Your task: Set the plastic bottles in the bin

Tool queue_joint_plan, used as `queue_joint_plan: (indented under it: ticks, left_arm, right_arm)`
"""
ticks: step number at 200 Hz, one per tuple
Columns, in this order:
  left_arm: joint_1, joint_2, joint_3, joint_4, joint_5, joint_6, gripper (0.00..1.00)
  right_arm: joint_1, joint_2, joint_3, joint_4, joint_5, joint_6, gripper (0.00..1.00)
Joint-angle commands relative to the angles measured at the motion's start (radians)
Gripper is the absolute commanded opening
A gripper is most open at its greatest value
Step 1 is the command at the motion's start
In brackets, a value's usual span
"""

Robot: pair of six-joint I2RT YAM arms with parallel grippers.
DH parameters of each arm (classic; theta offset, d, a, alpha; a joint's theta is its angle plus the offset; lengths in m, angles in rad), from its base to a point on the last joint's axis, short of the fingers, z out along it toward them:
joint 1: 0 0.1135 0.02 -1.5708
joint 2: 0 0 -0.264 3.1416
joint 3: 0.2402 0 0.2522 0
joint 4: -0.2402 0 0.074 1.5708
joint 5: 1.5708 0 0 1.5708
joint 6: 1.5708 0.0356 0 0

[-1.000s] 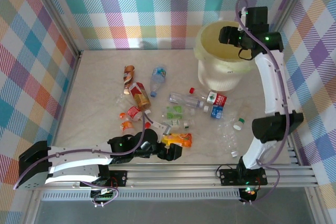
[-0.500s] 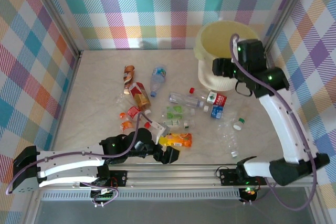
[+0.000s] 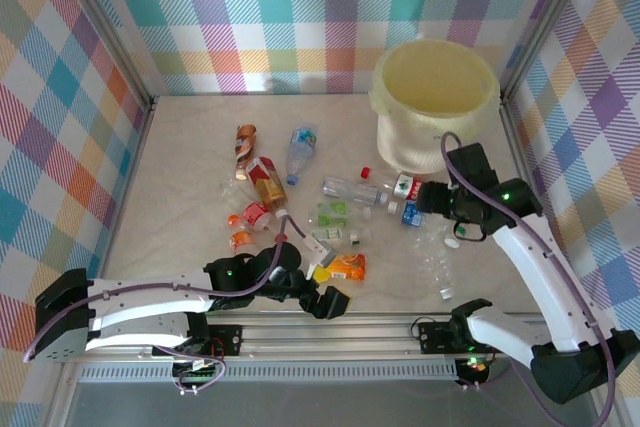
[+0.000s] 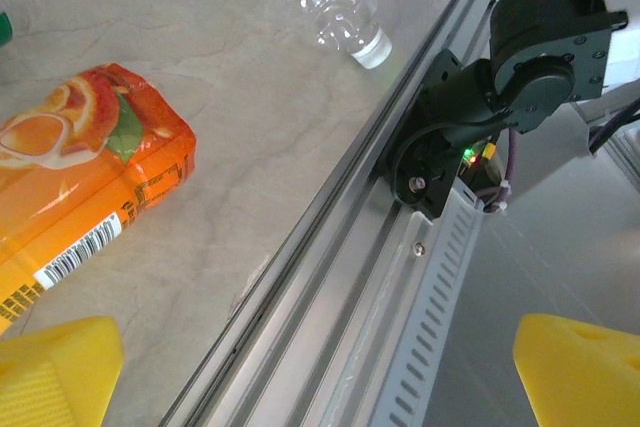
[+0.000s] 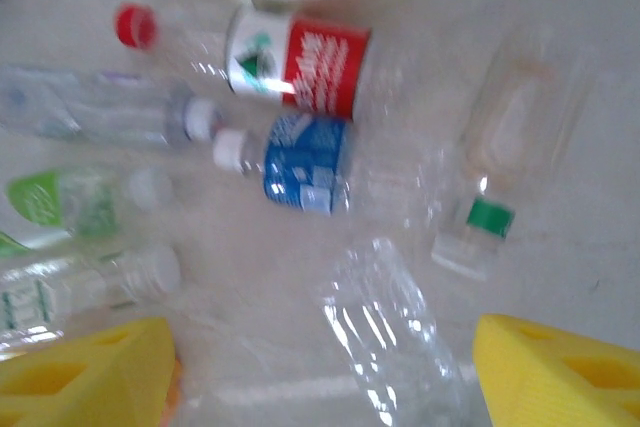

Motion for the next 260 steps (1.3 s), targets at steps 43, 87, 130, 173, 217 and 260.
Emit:
queue_joint_plan:
  ticks: [43, 87, 130, 173, 217, 260]
  left_arm:
    - [-0.007, 0.042, 0.001, 0.08, 0.042, -0.01, 1.0]
    - [-0.008, 0.052, -0.003, 0.087, 0.033, -0.015, 1.0]
    - [-0.006, 0.052, -0.008, 0.086, 0.014, -0.018, 1.0]
    - [-0.008, 0.049, -0.014, 0.093, 0.006, -0.026, 1.0]
    - [-0.008, 0.087, -0.01, 0.117, 0.018, -0.038, 1.0]
    - [-0.007, 0.113, -0.006, 0.128, 0.022, -0.044, 1.0]
  right_arm:
    - [0.006, -0.051, -0.276, 0.051, -0.107, 0.163, 0.8]
    - [0.006, 0.002, -0.387, 0.15, -0.092, 0.18, 0.84]
    - [0.006, 0.064, -0.429, 0.219, -0.103, 0.165, 0.84]
    - [0.041, 0.116, -0.435, 0.262, -0.118, 0.17, 0.84]
    - [0.116, 0.186, -0.443, 0.312, -0.13, 0.192, 0.84]
    - [0.174, 0.237, -0.443, 0.308, -0.091, 0.202, 0.88]
